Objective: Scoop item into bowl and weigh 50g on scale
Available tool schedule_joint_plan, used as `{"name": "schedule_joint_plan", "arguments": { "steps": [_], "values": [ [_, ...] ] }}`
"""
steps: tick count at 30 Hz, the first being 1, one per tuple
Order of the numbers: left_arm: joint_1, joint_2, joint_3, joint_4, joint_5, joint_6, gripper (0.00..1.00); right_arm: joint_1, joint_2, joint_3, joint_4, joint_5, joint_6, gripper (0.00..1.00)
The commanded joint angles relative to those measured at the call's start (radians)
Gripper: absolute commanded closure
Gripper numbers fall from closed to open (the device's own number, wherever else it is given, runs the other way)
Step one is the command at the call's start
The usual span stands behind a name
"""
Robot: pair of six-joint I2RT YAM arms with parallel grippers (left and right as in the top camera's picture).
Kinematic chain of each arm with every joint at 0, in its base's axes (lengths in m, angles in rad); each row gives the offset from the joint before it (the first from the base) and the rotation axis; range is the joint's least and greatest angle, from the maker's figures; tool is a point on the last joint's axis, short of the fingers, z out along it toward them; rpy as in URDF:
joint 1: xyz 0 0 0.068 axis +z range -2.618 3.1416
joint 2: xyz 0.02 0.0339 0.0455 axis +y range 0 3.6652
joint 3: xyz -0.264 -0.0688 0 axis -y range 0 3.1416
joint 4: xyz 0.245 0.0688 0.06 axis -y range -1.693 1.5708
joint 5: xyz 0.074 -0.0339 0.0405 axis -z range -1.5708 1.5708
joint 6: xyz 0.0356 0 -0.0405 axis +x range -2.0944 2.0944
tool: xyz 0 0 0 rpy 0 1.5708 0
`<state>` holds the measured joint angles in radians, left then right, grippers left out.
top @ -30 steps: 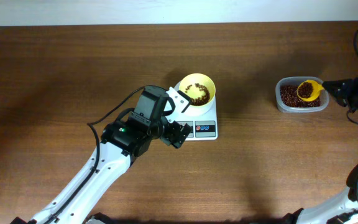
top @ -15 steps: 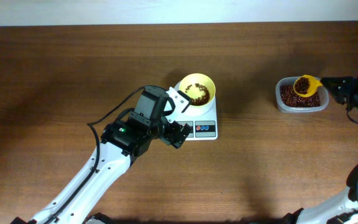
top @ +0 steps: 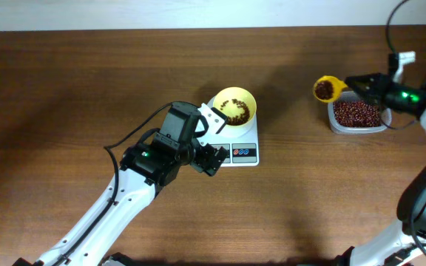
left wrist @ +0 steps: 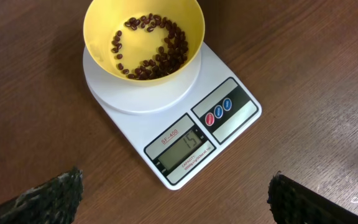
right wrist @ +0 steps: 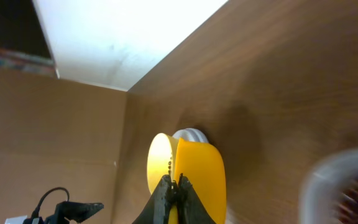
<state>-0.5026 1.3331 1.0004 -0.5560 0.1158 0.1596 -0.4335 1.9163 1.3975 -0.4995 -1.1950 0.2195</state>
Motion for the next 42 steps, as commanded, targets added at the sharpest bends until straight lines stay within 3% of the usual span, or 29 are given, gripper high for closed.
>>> {"name": "schedule_joint_plan", "arguments": {
  "steps": [1,9,16,26,34,42],
  "values": [
    [0.003,-0.021,0.001,0.002,0.01,-0.012,0.01,0.084,0.005,-0.007,0.075,-0.024,0.105,0.96],
    [0.003,-0.021,0.001,0.002,0.01,-0.012,0.01,0.261,0.005,-0.007,0.248,0.007,0.265,0.96],
    [0.003,-0.021,0.001,0.002,0.01,-0.012,0.01,0.371,0.005,-0.007,0.273,0.048,0.299,0.96],
    [0.003,-0.021,0.001,0.002,0.01,-0.012,0.01,0.478,0.005,-0.007,0.282,0.16,0.294,0.96],
    [0.003,-0.021,0.001,0.002,0.01,-0.012,0.01,0.54,0.005,-0.007,0.28,0.383,0.277,0.96],
    [0.003,-0.021,0.001,0.002,0.01,-0.012,0.01,0.585,0.005,-0.007,0.28,0.474,0.124,0.96]
  ]
}}
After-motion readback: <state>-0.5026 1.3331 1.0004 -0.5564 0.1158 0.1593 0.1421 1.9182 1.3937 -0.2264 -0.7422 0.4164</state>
